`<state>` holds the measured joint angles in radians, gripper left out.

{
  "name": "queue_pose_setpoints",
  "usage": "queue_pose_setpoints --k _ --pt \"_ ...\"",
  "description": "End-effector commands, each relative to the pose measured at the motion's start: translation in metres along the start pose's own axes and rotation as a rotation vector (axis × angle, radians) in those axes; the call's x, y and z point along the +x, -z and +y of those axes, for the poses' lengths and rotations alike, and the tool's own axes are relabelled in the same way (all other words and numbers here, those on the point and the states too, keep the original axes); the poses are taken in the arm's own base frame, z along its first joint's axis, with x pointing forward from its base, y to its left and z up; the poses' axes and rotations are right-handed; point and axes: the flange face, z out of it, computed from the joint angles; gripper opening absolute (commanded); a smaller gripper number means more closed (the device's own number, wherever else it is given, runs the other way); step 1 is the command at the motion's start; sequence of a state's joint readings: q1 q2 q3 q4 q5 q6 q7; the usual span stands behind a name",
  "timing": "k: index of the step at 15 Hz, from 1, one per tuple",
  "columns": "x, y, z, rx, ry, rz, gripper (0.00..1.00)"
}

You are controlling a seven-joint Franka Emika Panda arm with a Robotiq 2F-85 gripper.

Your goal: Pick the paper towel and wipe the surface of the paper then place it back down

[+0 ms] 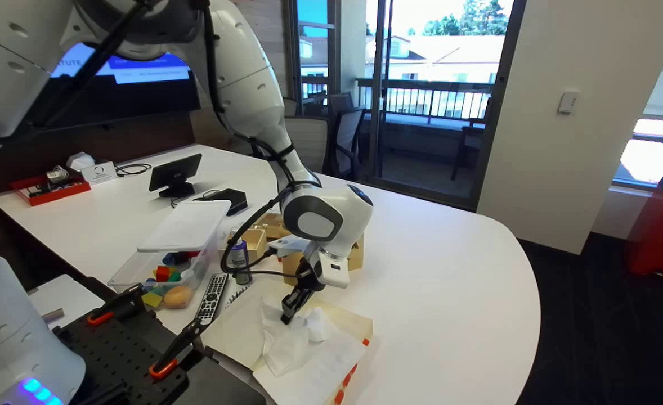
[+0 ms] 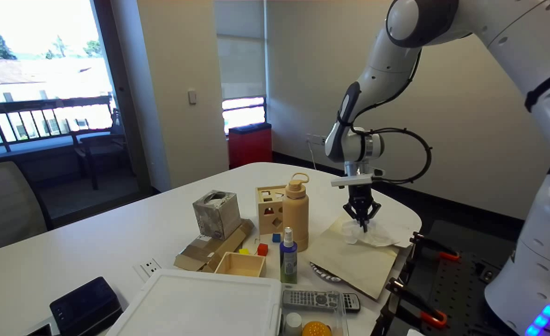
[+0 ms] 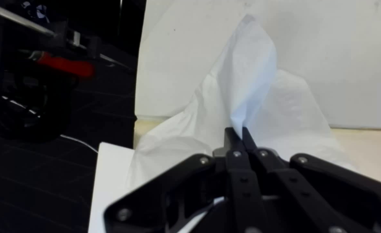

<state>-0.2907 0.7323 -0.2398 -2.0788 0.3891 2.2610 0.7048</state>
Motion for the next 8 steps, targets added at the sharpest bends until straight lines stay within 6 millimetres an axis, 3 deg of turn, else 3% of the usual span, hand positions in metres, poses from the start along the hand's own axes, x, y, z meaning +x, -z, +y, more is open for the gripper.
queue_pose_setpoints --k 1,8 --pt "-0.008 0.002 0.002 -0.049 0.012 -0.052 0.0" --pt "-0.008 0.011 0.018 -0.146 -0.156 0.012 0.0"
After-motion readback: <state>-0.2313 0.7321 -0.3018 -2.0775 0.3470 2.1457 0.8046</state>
